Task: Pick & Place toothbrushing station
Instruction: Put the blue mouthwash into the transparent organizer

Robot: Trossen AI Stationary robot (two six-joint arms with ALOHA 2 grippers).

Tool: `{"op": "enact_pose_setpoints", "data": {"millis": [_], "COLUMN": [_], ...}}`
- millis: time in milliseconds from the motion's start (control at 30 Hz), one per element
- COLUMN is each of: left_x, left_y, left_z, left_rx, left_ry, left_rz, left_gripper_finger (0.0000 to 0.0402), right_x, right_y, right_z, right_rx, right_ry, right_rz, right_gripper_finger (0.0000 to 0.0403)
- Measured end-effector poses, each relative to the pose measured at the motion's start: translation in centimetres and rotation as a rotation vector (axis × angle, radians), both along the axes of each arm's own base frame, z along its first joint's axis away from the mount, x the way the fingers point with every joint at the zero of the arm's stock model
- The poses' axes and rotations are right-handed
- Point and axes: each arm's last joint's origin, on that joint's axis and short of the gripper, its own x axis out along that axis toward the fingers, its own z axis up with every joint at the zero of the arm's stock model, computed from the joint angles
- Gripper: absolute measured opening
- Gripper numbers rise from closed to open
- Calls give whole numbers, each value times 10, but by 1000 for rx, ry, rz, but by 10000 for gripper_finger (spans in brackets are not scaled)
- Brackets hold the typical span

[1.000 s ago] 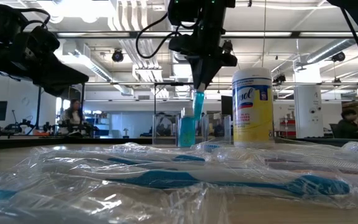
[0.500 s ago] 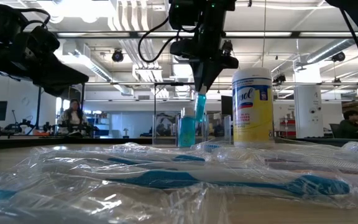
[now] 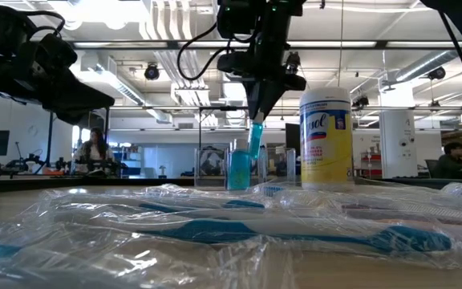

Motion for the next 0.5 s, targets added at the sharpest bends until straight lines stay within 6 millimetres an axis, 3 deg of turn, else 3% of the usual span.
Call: {"op": "enact_pose_setpoints", "data": {"millis": [267, 500], "left_x": [0, 0], "left_y": [0, 0], "left_z": [0, 0], "left_rx": [-4, -4], "left_ry": [0, 0], "left_rz": [1, 1], "left_gripper_finger": [26, 26], "right_x": [-4, -3], "right_y": [-5, -7], "right_z": [-13, -13], "right_rx": [15, 10], "right_ry": [35, 17], "right_rz": [-32, -36], "right_gripper_finger": [91, 91]}}
